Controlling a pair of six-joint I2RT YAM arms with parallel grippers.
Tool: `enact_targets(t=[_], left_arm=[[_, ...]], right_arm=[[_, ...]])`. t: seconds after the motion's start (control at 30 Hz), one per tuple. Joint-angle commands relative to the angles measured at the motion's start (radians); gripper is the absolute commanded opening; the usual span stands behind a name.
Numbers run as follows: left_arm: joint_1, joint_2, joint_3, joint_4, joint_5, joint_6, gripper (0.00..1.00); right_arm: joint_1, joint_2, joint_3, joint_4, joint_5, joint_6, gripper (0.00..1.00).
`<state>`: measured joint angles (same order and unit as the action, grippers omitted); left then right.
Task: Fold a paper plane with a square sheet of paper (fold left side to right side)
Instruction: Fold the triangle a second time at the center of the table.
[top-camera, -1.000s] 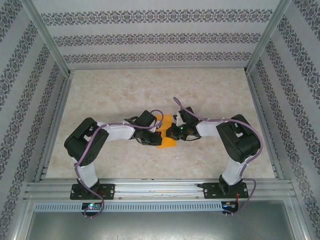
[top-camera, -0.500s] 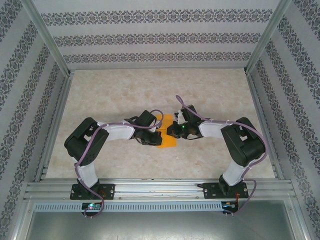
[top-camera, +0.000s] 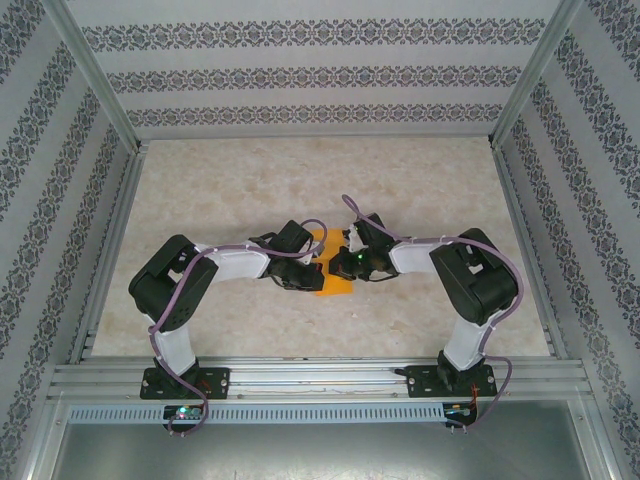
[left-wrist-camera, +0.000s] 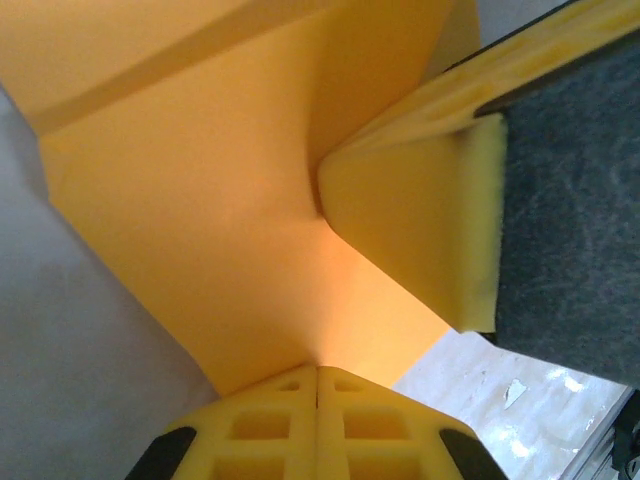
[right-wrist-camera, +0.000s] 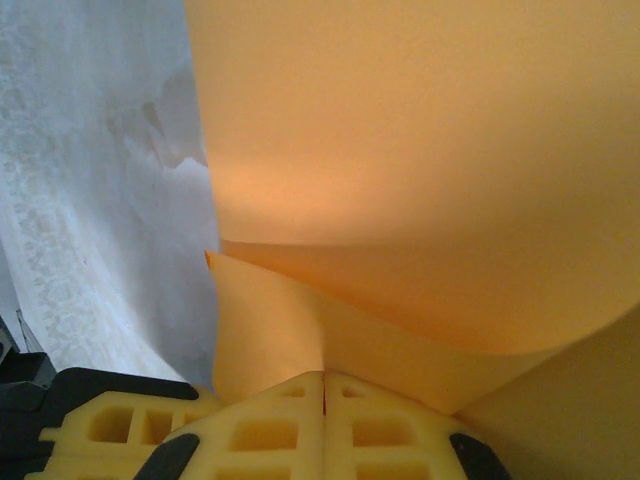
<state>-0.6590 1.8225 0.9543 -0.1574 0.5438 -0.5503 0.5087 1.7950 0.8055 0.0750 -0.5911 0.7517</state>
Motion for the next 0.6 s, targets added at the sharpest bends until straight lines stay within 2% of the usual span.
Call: enact_targets(t=[0.0, 0.57], left_arm=[[0.004, 0.048, -0.017, -0.124, -0.056, 0.023, 0.0], [0.004, 0.071, -0.03, -0.146, -0.062, 0.013, 0.0]], right_arm=[[0.0, 0.017, 0.028, -0.047, 0.049, -0.045, 0.0], [-0.128, 0.02, 0.047, -0.091, 0.053, -0.116, 0.0]])
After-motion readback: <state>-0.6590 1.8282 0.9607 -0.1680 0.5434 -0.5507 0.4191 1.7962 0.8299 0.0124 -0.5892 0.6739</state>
